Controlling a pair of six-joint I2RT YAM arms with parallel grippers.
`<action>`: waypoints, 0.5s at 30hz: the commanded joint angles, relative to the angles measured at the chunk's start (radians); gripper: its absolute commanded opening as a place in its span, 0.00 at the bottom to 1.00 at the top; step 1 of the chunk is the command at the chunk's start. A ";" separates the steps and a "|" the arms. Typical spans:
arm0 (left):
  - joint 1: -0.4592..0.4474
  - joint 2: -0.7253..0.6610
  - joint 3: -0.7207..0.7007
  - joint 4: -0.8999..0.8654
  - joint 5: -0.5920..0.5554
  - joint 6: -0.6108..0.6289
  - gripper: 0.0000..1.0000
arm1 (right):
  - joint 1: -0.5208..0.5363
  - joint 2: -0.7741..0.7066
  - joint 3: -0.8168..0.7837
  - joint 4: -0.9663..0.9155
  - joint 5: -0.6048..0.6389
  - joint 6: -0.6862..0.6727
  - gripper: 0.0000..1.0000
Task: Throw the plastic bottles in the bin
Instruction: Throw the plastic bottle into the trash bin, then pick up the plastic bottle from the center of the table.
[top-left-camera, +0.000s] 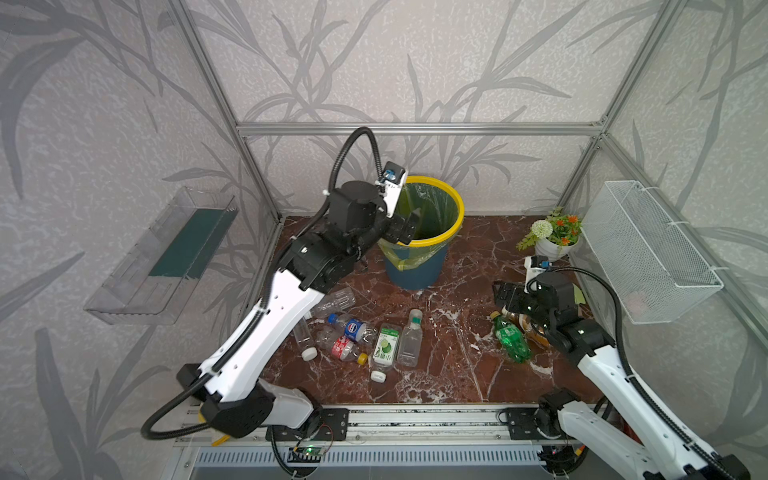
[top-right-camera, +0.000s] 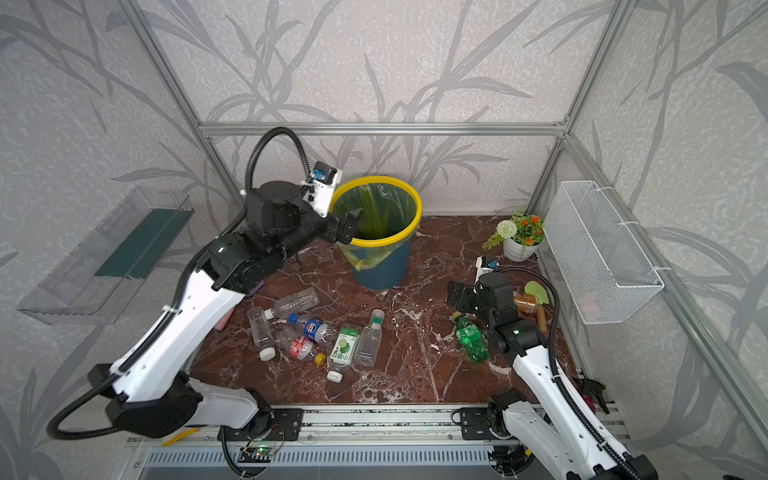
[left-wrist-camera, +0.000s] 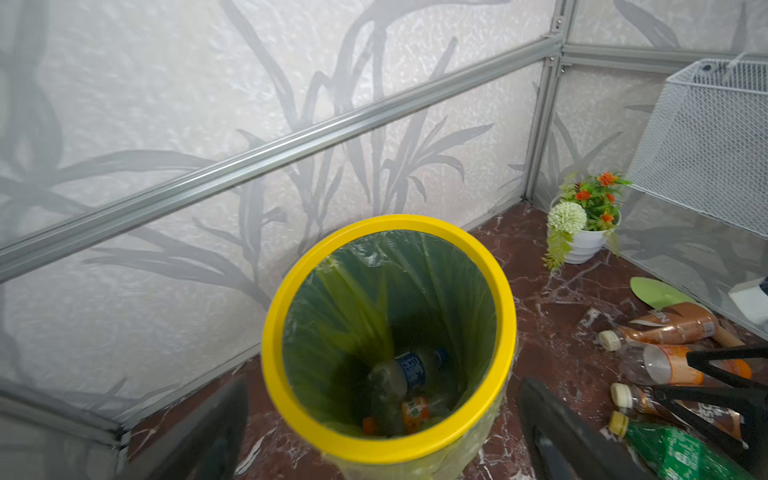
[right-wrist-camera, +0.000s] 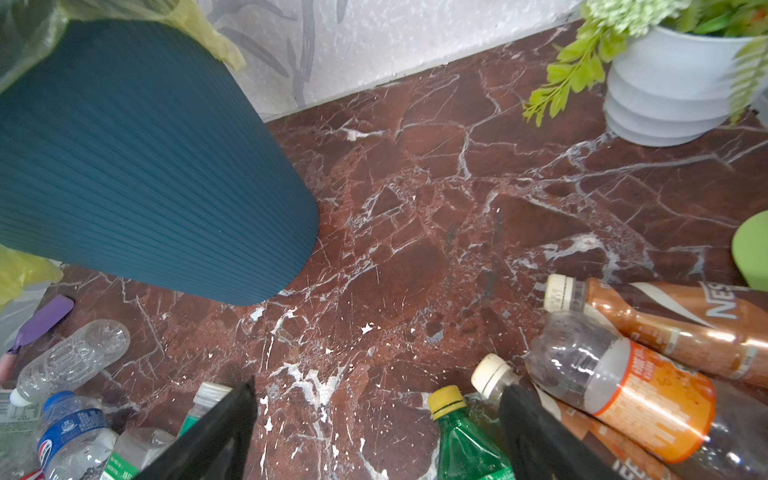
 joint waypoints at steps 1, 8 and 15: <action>0.026 -0.177 -0.126 0.036 -0.147 0.000 0.99 | 0.001 0.015 0.000 0.043 -0.041 -0.001 0.91; 0.194 -0.449 -0.574 -0.056 -0.133 -0.305 0.96 | 0.105 0.071 0.060 -0.096 0.041 -0.067 0.91; 0.202 -0.533 -0.864 -0.111 0.015 -0.525 0.90 | 0.341 0.158 0.060 -0.128 0.155 0.074 0.92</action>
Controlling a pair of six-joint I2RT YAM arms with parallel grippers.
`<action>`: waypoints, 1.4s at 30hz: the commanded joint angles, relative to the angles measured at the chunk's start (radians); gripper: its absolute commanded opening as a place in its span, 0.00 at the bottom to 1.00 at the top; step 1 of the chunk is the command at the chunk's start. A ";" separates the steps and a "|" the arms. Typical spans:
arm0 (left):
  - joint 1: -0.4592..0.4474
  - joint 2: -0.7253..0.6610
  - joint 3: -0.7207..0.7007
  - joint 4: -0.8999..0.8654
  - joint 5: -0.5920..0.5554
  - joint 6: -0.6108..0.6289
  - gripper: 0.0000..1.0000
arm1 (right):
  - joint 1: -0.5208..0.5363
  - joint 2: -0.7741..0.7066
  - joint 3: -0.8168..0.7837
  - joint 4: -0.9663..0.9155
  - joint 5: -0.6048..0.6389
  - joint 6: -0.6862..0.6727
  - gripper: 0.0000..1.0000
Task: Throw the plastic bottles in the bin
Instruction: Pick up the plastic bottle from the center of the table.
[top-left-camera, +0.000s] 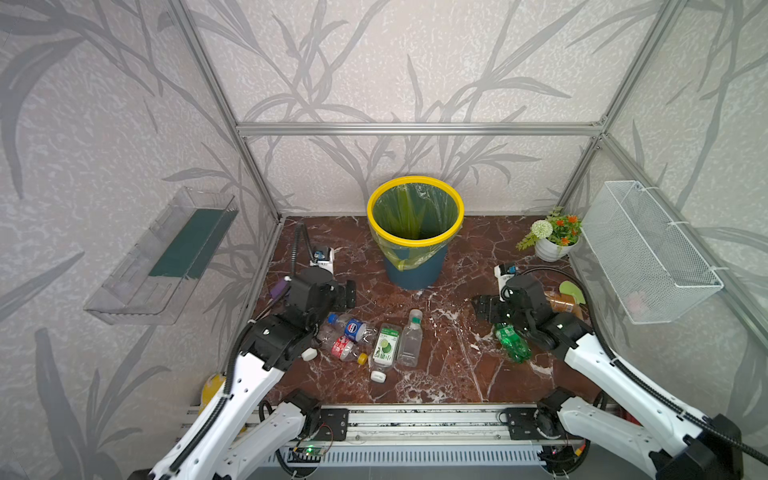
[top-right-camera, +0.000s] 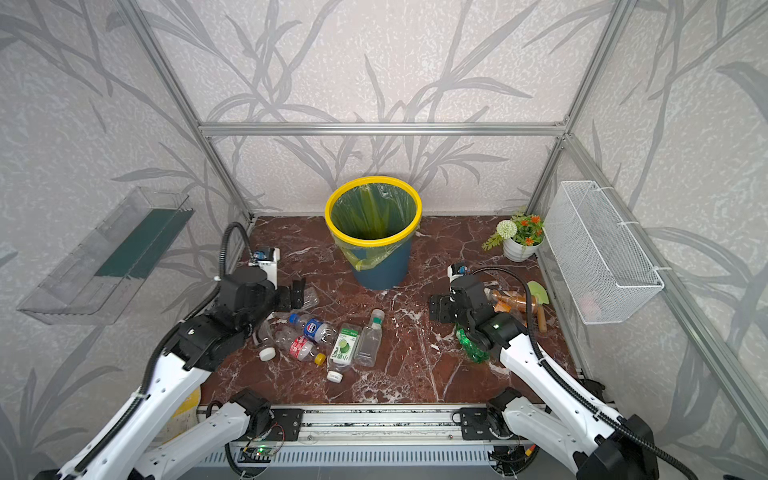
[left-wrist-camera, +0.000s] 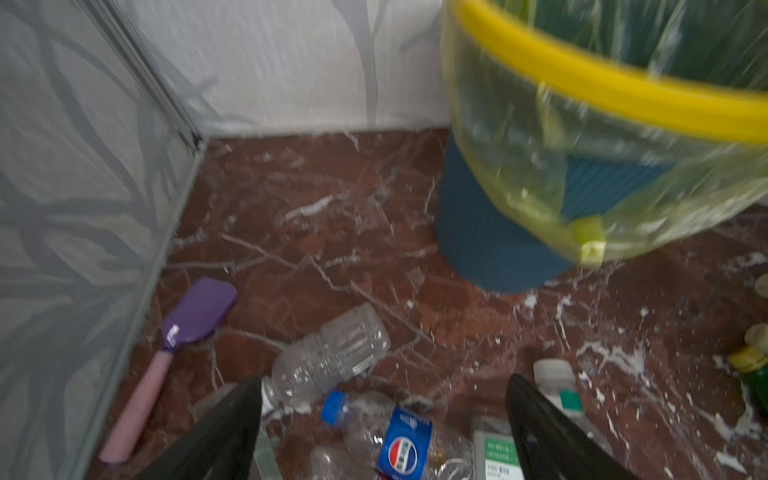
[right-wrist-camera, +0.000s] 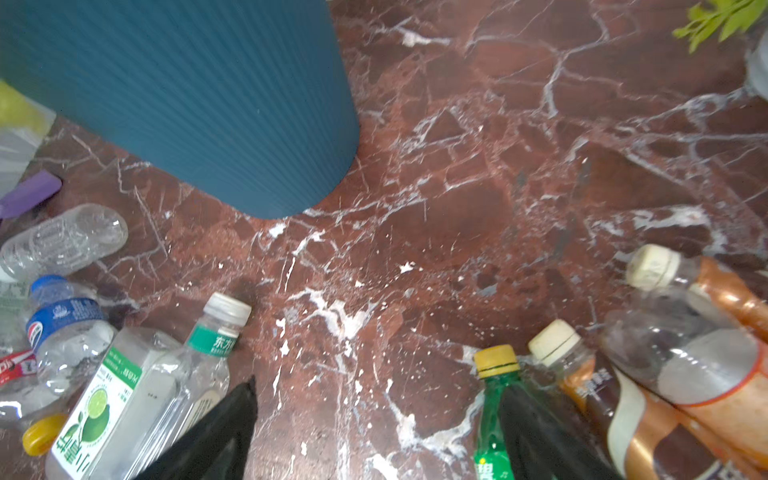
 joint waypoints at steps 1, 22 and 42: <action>0.003 -0.054 -0.046 -0.041 0.056 -0.136 0.90 | 0.146 0.069 0.042 -0.060 0.135 0.118 0.92; 0.055 -0.089 -0.157 -0.039 0.111 -0.204 0.89 | 0.531 0.666 0.395 -0.090 0.023 0.771 0.88; 0.071 -0.071 -0.148 -0.053 0.128 -0.181 0.88 | 0.529 0.834 0.485 -0.181 0.084 0.745 0.66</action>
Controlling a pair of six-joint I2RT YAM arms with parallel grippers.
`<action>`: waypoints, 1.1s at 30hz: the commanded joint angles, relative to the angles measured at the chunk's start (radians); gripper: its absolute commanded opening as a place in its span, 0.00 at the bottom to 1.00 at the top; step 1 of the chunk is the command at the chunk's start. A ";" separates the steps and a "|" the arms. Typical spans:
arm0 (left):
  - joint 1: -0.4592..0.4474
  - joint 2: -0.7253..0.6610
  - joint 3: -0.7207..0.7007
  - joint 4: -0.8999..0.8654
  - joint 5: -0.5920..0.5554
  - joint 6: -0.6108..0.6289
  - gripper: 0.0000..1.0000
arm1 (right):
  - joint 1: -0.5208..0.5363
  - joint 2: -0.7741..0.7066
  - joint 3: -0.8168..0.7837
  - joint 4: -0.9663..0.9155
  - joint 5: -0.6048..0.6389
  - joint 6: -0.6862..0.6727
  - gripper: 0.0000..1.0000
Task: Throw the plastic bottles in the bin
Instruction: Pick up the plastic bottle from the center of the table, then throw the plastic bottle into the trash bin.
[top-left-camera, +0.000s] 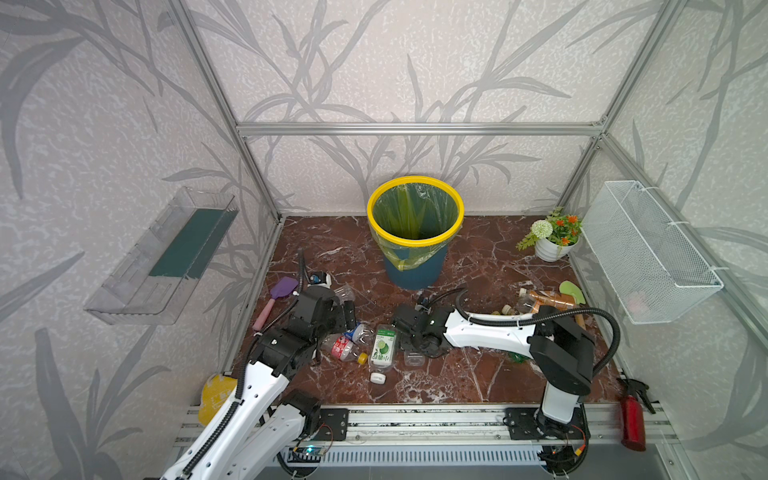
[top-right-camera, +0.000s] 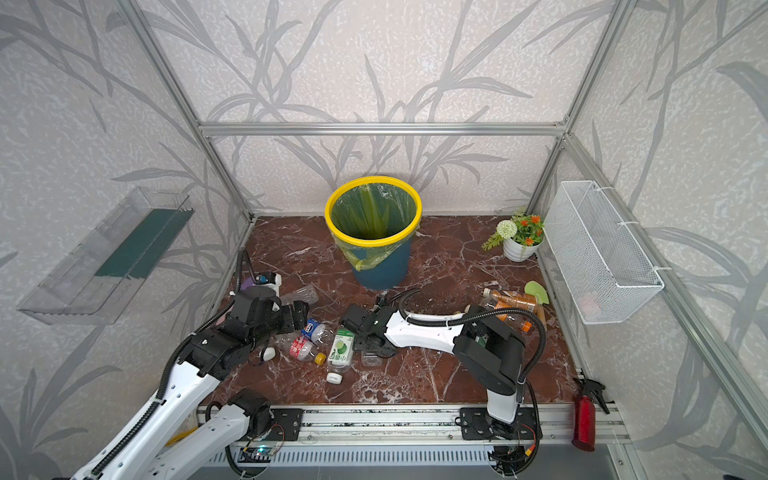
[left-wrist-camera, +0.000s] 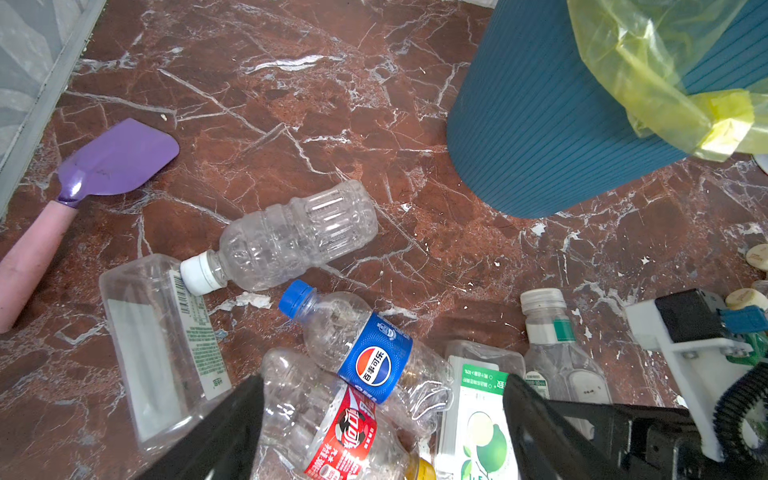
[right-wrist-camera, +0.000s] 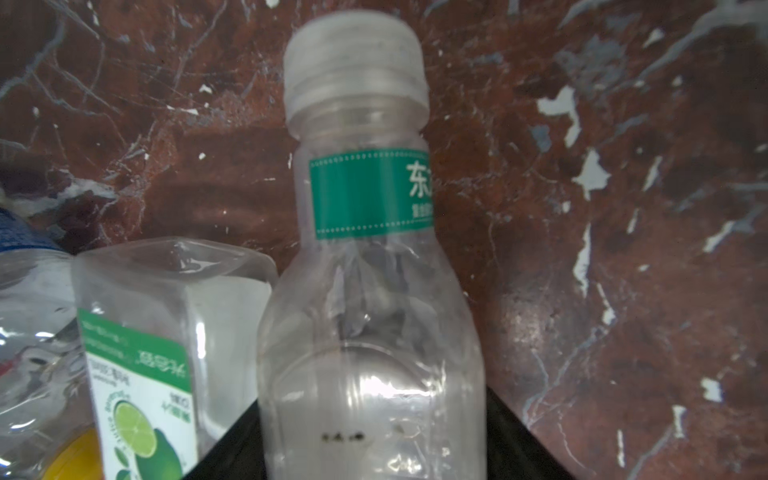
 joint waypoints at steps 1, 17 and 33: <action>0.007 0.014 0.010 -0.013 0.002 0.003 0.88 | -0.002 -0.025 0.015 -0.070 0.073 -0.024 0.63; 0.003 0.092 0.031 0.075 0.106 0.087 0.85 | -0.097 -0.778 -0.153 0.009 0.461 -0.666 0.50; -0.111 0.107 0.081 0.066 0.073 0.058 0.85 | -0.405 -0.137 0.872 0.004 -0.038 -1.065 1.00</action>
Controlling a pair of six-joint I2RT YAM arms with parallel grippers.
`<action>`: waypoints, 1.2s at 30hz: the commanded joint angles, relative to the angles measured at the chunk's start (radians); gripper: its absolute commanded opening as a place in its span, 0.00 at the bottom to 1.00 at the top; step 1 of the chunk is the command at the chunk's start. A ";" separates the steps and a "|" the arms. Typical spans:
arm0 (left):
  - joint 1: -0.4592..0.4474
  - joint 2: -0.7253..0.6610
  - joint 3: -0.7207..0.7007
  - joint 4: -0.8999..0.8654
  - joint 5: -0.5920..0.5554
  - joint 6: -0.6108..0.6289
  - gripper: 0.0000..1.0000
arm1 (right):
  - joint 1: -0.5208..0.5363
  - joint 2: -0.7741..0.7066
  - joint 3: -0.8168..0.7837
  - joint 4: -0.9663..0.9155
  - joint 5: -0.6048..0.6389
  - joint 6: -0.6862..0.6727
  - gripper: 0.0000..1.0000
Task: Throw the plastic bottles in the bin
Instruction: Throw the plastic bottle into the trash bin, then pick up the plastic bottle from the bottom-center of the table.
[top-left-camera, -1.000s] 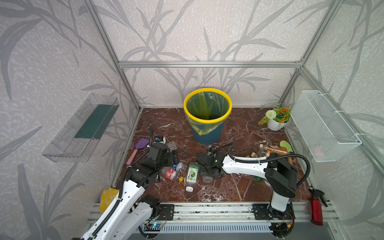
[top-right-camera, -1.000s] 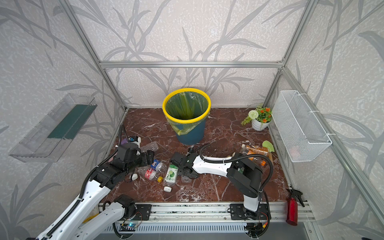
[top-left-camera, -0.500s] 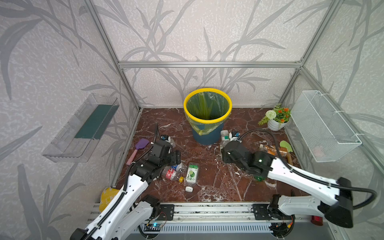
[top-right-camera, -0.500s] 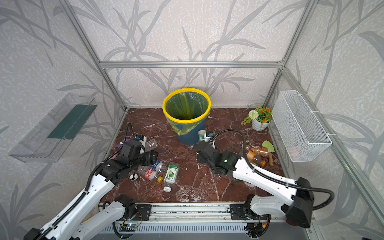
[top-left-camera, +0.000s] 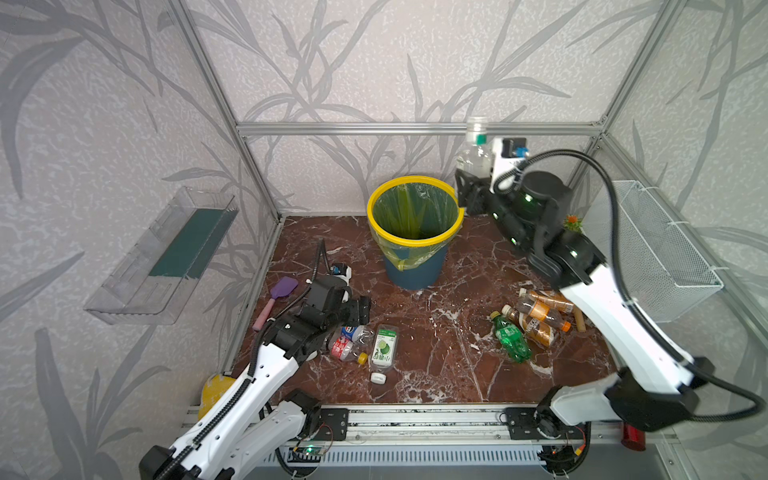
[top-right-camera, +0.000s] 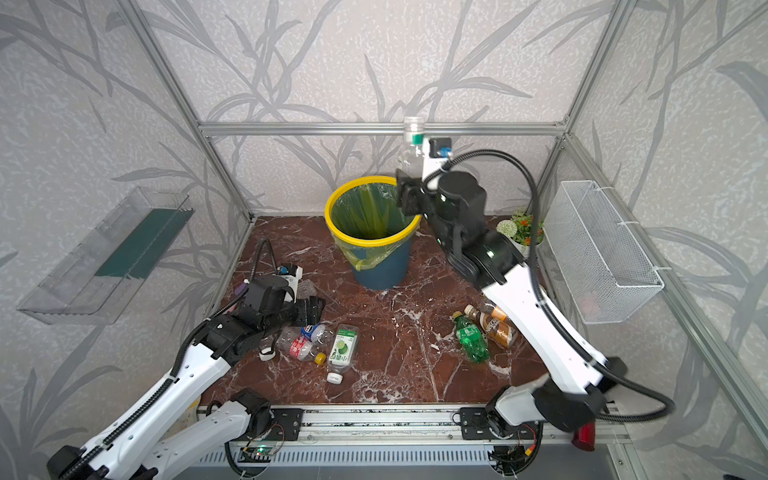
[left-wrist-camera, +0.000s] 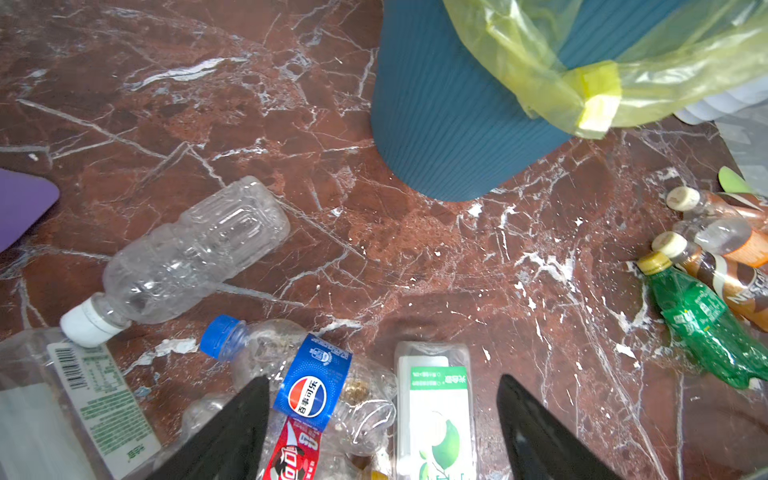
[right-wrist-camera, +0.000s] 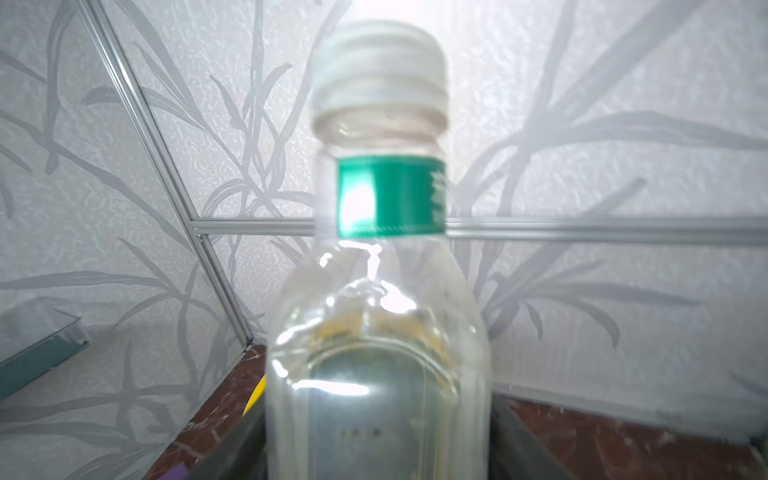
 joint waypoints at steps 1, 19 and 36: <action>-0.035 -0.020 0.028 -0.031 -0.053 -0.017 0.85 | 0.005 0.162 0.167 -0.221 -0.188 -0.047 0.99; -0.215 0.156 0.124 0.081 -0.001 0.082 0.88 | -0.239 -0.477 -0.629 -0.340 0.061 0.138 0.99; -0.517 0.343 0.048 -0.112 -0.187 -0.443 0.91 | -0.504 -0.633 -1.060 -0.314 -0.248 0.305 0.97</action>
